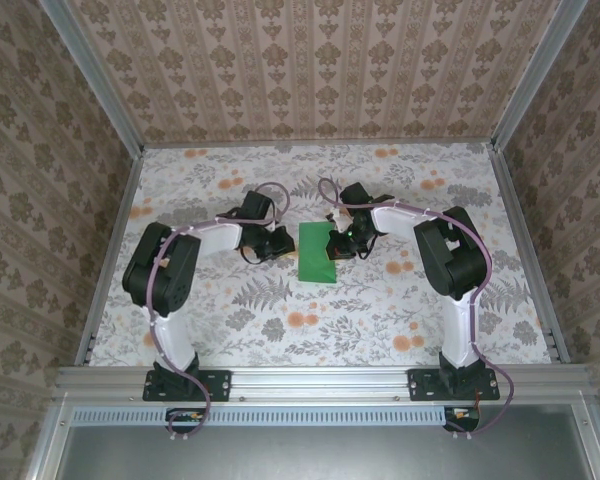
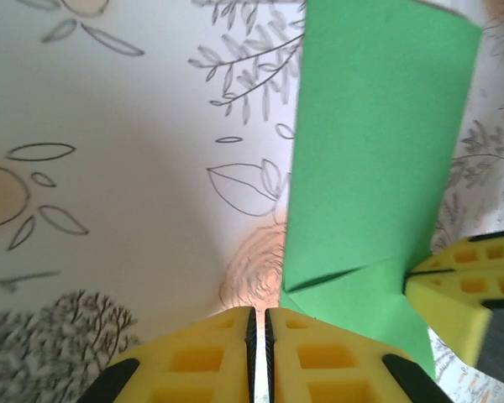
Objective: Fold a paper plane with a square sheet of paper (pick it up from the middle)
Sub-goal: Fold the triangle a second time at the center of the table.
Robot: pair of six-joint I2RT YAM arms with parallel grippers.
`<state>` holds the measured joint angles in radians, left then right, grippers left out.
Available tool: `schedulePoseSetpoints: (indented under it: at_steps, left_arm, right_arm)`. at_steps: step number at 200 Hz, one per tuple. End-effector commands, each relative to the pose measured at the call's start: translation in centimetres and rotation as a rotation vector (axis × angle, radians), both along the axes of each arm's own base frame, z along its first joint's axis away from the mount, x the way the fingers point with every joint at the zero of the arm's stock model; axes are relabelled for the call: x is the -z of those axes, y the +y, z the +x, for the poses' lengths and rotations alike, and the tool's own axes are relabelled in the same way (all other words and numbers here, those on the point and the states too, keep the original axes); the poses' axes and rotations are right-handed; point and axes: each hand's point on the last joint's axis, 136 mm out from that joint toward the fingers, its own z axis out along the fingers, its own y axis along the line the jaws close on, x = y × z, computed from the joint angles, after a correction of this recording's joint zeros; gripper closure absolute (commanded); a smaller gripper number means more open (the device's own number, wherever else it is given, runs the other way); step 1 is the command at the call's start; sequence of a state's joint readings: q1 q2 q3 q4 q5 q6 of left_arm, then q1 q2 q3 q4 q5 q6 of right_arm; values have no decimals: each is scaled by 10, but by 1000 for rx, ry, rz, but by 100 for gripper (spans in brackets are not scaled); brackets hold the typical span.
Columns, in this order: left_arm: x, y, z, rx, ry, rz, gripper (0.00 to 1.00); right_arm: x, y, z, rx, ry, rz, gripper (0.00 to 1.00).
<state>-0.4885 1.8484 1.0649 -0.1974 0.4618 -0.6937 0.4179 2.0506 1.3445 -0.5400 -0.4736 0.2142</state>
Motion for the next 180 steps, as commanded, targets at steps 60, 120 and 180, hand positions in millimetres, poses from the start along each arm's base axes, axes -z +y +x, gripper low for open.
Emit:
schedulePoseSetpoints:
  at_steps: [60,120,180]
  left_arm:
    - [-15,-60,-16,105,-46,-87,93]
    - [17,-55,-19,81,12,-32,100]
    - [48,-31,-41,45,107,74,100]
  right_arm:
    - [31,-23,-18,26,100,-122,98]
    - [26,-17,-18,24,96,-86,99]
    - [-22,3,-8,67,53,52,99]
